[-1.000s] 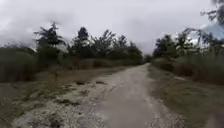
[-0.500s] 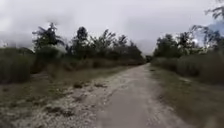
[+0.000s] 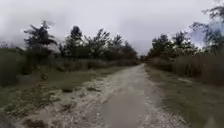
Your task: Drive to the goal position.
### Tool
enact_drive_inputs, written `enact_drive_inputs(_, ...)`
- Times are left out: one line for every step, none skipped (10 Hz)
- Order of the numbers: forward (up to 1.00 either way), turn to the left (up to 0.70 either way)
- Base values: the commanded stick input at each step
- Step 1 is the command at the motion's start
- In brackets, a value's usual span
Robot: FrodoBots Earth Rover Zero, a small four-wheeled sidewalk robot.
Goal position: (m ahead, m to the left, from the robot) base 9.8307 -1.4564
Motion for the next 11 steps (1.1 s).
enact_drive_inputs(0.5, 0.0)
enact_drive_inputs(0.5, 0.0)
enact_drive_inputs(0.5, 0.0)
enact_drive_inputs(0.5, 0.0)
enact_drive_inputs(0.5, 0.0)
enact_drive_inputs(0.5, 0.0)
enact_drive_inputs(0.5, 0.0)
enact_drive_inputs(0.5, 0.0)
enact_drive_inputs(0.5, -0.08)
enact_drive_inputs(0.5, -0.47)
enact_drive_inputs(0.5, -0.5)
